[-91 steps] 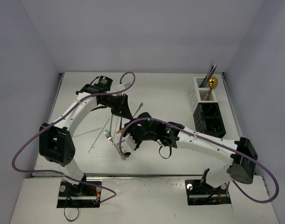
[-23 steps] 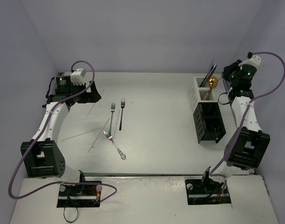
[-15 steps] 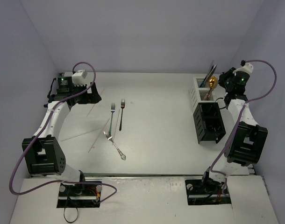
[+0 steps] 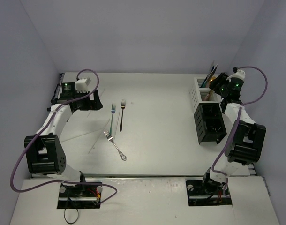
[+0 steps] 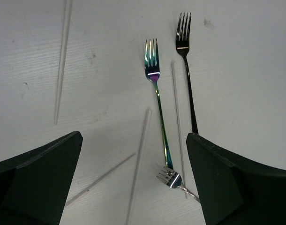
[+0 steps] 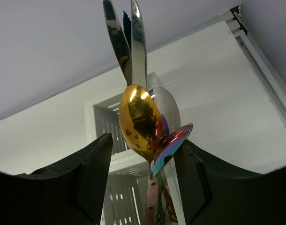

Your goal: Sort the eating utensils into containers

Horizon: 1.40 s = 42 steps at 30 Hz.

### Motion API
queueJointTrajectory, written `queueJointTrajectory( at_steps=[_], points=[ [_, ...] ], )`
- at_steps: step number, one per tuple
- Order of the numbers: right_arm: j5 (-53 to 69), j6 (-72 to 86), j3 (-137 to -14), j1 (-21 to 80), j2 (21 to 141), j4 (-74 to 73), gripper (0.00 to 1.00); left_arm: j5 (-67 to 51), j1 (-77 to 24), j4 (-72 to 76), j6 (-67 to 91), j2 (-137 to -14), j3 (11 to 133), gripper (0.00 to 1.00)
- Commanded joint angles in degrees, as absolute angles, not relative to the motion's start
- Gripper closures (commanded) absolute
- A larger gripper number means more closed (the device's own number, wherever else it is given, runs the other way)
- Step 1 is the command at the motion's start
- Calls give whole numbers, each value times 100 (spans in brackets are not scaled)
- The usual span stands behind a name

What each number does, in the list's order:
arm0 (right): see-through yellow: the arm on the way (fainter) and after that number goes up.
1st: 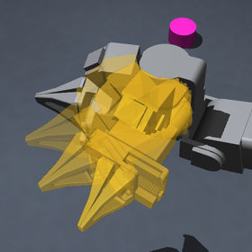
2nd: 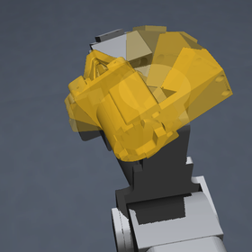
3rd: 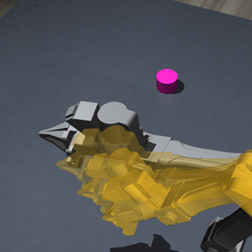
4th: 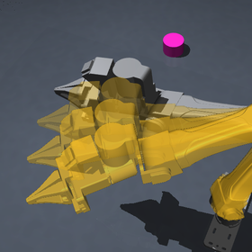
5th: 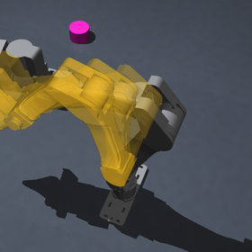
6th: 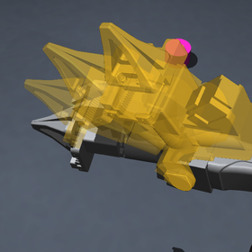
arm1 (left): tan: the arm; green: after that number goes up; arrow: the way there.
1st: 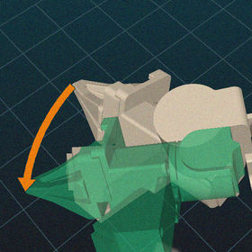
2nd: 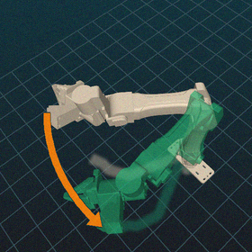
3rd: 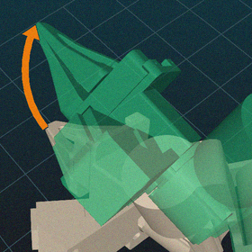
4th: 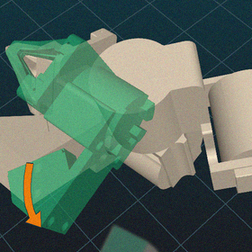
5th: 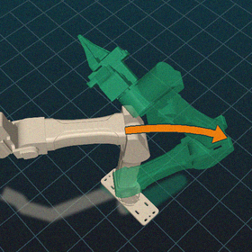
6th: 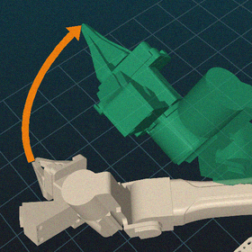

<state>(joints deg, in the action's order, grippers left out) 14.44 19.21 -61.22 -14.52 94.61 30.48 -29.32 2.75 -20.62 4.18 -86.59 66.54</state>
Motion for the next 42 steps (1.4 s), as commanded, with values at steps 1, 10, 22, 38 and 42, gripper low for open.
queueJointTrajectory(
  at_steps=[1, 10, 22, 38, 42],
  points=[
    [1741, 1650, -6440, -1387, 8673, 3279, 48, -2621, -214, -2304, -445, -8564, 6732, 8],
    [2176, 658, -7017, -1371, 7946, 1757, 47, -1674, -1274, -2714, -542, -9110, 6629, 51],
    [2496, 206, -5998, -1349, 6781, 1683, 46, -1341, -1301, -2936, 255, -10456, 7482, 66],
    [2548, 55, -5934, -1345, 6995, 1661, 47, -748, -1435, -2929, 317, -10564, 7736, 74],
    [2560, 44, -5904, -1345, 7019, 1661, 47, -470, -1555, -2816, 366, -10346, 7597, 75]
  ],
)
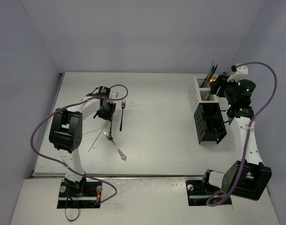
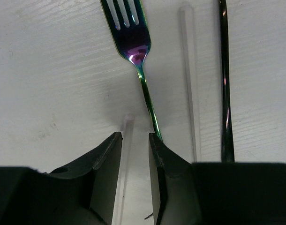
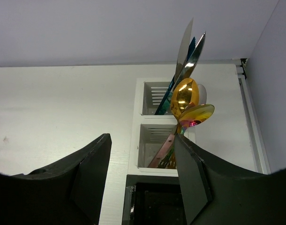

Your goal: Sort the eating utensils into containers

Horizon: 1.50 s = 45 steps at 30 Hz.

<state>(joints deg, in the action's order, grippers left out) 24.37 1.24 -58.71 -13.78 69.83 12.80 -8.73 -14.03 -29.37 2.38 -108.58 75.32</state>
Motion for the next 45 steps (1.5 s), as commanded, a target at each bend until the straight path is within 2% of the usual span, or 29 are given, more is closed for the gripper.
queueJointTrajectory(
  at_steps=[1, 11, 28, 32, 35, 40, 45],
  points=[
    [2566, 44, -5894, -1345, 7019, 1661, 47, -451, -1571, -2794, 384, -10306, 7582, 75],
    [2600, -65, -5776, -1336, 6977, 1661, 48, -609, -1720, -2801, 557, -10204, 7542, 74],
    [2686, -70, -5888, -1327, 7015, 1661, 49, -772, -1714, -3015, 688, -11175, 7918, 77],
    [2729, -48, -5950, -1231, 6996, 1661, 51, -730, -1714, -3067, 690, -11316, 7993, 89],
    [2552, -102, -6075, -813, 6937, 1661, 51, -561, -1706, -3215, 702, -11323, 8146, 100],
    [2223, 54, -6444, 78, 6962, 1612, 49, -590, -1607, -3364, 630, -10890, 8562, 100],
    [2332, 1376, -6960, 790, 7365, 1556, 47, -1024, -1608, -3331, 580, -9920, 8828, 100]
  ],
)
